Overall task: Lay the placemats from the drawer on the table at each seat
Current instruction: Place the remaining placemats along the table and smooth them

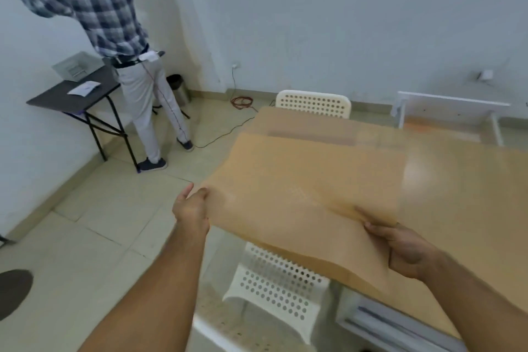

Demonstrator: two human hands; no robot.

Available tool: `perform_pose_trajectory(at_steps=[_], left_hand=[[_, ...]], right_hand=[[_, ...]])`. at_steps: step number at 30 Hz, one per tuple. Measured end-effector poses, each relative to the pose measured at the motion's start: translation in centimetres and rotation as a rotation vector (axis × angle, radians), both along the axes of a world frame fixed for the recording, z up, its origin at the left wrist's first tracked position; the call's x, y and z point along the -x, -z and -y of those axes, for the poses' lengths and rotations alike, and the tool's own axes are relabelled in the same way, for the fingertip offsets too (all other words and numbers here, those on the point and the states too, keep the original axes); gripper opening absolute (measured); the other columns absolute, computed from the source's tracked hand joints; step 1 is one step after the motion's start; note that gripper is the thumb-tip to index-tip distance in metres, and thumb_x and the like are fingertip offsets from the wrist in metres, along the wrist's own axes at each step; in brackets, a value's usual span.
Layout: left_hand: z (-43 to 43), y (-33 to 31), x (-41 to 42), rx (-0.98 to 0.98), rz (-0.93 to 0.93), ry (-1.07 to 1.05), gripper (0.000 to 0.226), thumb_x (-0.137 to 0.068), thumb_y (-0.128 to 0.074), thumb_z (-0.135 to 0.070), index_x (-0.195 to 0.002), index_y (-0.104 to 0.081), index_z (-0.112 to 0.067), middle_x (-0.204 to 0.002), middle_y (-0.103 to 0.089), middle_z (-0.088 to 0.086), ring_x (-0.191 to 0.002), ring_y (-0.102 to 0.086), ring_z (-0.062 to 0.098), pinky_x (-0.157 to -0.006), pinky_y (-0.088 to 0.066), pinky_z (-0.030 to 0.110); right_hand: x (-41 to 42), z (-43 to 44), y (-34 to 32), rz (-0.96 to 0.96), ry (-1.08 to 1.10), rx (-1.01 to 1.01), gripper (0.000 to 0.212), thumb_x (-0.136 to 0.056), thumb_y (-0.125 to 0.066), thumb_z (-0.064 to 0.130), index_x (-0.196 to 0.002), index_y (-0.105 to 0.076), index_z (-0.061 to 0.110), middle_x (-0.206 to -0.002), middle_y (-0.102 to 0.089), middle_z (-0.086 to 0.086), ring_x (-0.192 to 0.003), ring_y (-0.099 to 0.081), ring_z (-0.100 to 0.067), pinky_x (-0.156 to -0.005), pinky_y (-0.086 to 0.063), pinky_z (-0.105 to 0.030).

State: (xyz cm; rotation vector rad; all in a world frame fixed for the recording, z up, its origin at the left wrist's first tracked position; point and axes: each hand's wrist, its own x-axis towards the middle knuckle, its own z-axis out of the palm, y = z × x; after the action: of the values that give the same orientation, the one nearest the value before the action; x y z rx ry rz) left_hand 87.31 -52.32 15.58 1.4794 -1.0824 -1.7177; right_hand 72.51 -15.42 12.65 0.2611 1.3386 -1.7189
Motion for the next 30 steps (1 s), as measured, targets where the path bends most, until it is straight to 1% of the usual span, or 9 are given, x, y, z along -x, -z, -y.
perform_pose_trajectory(at_steps=[4,7,9,13,19,23,26,28,30], left_hand=[[7.2,0.4,-7.2,-0.003,0.183,0.317,0.052,-0.089,-0.068,-0.003,-0.136,-0.058,-0.020,-0.118,-0.066,0.013,-0.097,-0.067,0.028,-0.083,-0.054,0.038],[10.8,0.1,-10.4,0.118,0.484,0.580,0.032,-0.085,-0.063,-0.008,-0.114,-0.069,-0.021,-0.115,-0.067,0.008,-0.101,-0.064,0.027,-0.087,-0.053,0.038],[12.0,0.1,-11.4,0.190,0.567,0.643,0.018,-0.087,-0.059,-0.010,-0.103,-0.068,-0.013,-0.108,-0.065,0.007,-0.097,-0.061,0.025,-0.085,-0.049,0.034],[13.2,1.5,-10.4,0.261,0.528,0.615,0.013,-0.090,-0.060,-0.023,-0.097,-0.067,-0.015,-0.103,-0.067,0.007,-0.090,-0.062,0.025,-0.078,-0.050,0.033],[13.0,3.1,-6.1,0.391,0.512,0.617,0.013,-0.094,-0.062,-0.023,-0.103,-0.067,-0.015,-0.098,-0.069,0.006,-0.086,-0.062,0.025,-0.073,-0.048,0.028],[12.4,3.8,-2.8,0.450,0.530,0.648,0.009,-0.097,-0.061,-0.019,-0.102,-0.065,-0.013,-0.096,-0.067,0.006,-0.079,-0.058,0.021,-0.055,-0.039,0.022],[12.4,4.5,-0.4,0.451,0.533,0.633,0.015,-0.097,-0.061,-0.019,-0.108,-0.066,-0.011,-0.102,-0.068,0.007,-0.085,-0.060,0.022,-0.059,-0.039,0.023],[12.3,4.9,1.1,0.444,0.539,0.627,0.016,-0.097,-0.060,-0.018,-0.109,-0.066,-0.010,-0.104,-0.069,0.009,-0.087,-0.061,0.024,-0.066,-0.041,0.025],[12.4,5.5,2.4,0.445,0.533,0.633,0.016,-0.097,-0.059,-0.017,-0.109,-0.065,-0.009,-0.106,-0.069,0.010,-0.087,-0.061,0.024,-0.069,-0.043,0.026]], right_hand=[[-4.5,5.1,0.1,-0.068,0.017,-0.045,0.033,-0.090,-0.061,0.010,-0.122,-0.067,0.013,-0.104,-0.076,-0.012,-0.087,-0.073,-0.026,-0.067,-0.060,-0.037],[-7.0,7.7,-0.1,-0.095,0.010,-0.097,0.030,-0.093,-0.061,0.009,-0.121,-0.068,0.012,-0.107,-0.074,-0.016,-0.099,-0.068,-0.034,-0.082,-0.055,-0.046],[-8.6,8.9,-0.3,-0.090,-0.006,-0.118,0.026,-0.094,-0.059,0.008,-0.116,-0.071,0.015,-0.106,-0.074,-0.016,-0.099,-0.067,-0.036,-0.081,-0.054,-0.047],[-10.7,10.2,0.1,-0.085,0.034,-0.146,0.025,-0.094,-0.059,0.009,-0.116,-0.069,0.013,-0.107,-0.073,-0.019,-0.098,-0.066,-0.037,-0.083,-0.053,-0.049],[-10.3,11.2,1.5,-0.180,0.092,-0.343,0.029,-0.093,-0.066,0.024,-0.117,-0.064,0.008,-0.107,-0.072,-0.023,-0.098,-0.068,-0.041,-0.085,-0.055,-0.051],[-8.4,12.3,3.0,-0.294,0.236,-0.450,0.030,-0.091,-0.070,0.028,-0.114,-0.064,0.011,-0.101,-0.071,-0.017,-0.089,-0.068,-0.036,-0.075,-0.056,-0.043],[-6.2,12.8,4.4,-0.350,0.292,-0.523,0.036,-0.089,-0.073,0.032,-0.117,-0.066,0.010,-0.104,-0.071,-0.015,-0.089,-0.068,-0.033,-0.077,-0.057,-0.043],[-5.1,12.9,4.6,-0.362,0.305,-0.540,0.033,-0.090,-0.072,0.028,-0.117,-0.066,0.010,-0.102,-0.070,-0.013,-0.087,-0.067,-0.030,-0.070,-0.054,-0.036],[-4.2,12.8,5.1,-0.375,0.305,-0.536,0.027,-0.091,-0.071,0.022,-0.116,-0.066,0.012,-0.103,-0.070,-0.011,-0.088,-0.067,-0.029,-0.071,-0.054,-0.036]])
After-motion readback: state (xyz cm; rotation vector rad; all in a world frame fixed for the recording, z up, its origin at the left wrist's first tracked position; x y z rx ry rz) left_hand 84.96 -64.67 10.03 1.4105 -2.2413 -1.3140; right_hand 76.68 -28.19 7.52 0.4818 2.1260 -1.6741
